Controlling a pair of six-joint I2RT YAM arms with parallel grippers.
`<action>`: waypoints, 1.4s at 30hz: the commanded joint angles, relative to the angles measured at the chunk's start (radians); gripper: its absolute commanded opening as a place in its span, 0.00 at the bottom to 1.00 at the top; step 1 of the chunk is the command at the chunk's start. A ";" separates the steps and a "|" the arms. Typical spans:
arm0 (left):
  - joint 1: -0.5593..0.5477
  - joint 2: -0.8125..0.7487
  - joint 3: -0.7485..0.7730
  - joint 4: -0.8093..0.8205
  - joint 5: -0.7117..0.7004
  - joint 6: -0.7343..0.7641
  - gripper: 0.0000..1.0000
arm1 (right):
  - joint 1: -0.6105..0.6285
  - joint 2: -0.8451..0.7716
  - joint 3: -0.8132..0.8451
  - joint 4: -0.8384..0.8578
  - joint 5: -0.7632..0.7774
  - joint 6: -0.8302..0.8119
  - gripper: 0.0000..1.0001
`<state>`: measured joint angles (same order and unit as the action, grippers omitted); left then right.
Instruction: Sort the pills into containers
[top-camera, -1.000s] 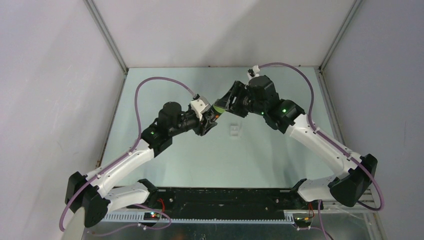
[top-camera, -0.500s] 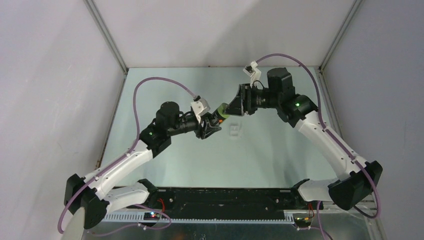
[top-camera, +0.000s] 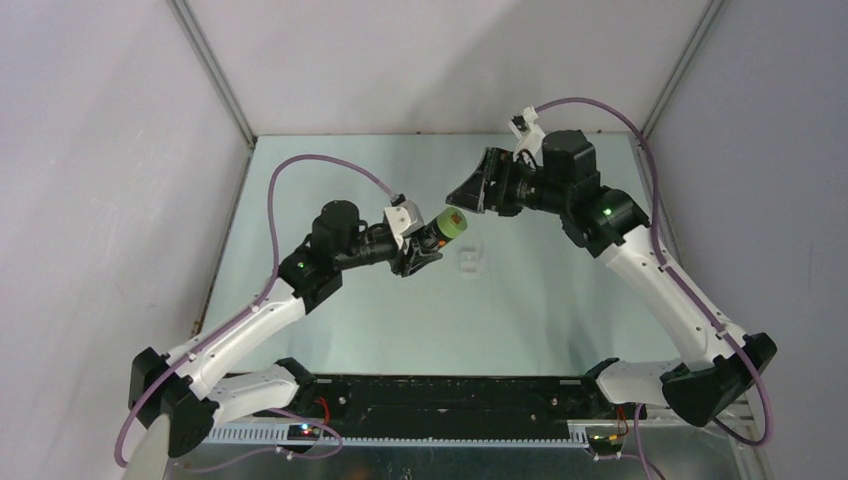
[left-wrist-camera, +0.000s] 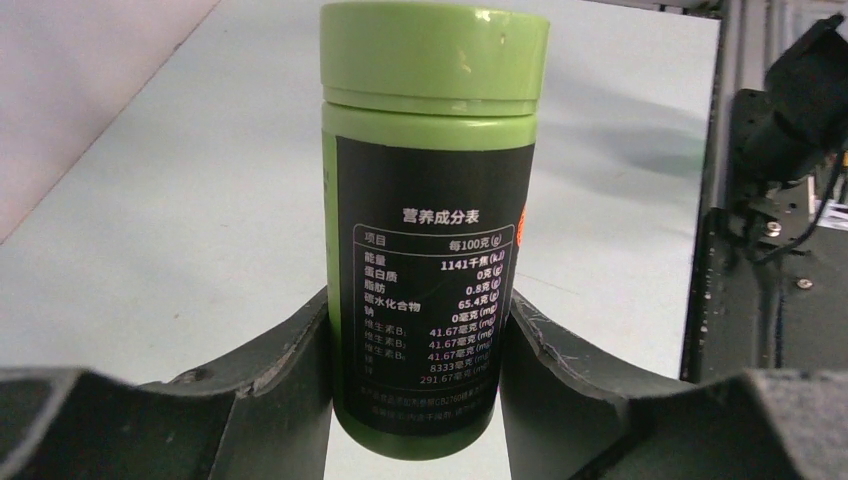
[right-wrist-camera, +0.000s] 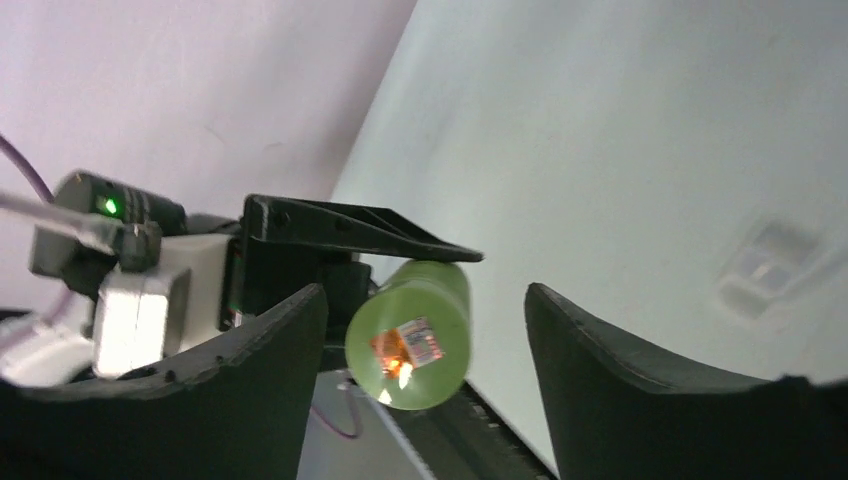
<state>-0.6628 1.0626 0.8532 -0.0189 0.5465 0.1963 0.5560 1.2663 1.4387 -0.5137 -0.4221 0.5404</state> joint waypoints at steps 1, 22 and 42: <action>-0.004 0.012 0.055 0.027 -0.069 0.066 0.00 | 0.063 0.052 0.058 -0.055 0.154 0.232 0.74; 0.005 0.038 0.052 0.074 -0.051 -0.033 0.00 | 0.049 -0.084 -0.145 -0.046 0.097 0.082 0.77; 0.005 0.054 0.041 0.080 -0.035 -0.012 0.00 | 0.033 -0.020 -0.156 0.138 0.009 0.261 0.69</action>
<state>-0.6624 1.1217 0.8635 0.0017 0.5007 0.1841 0.5968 1.2251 1.2770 -0.4259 -0.3851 0.7471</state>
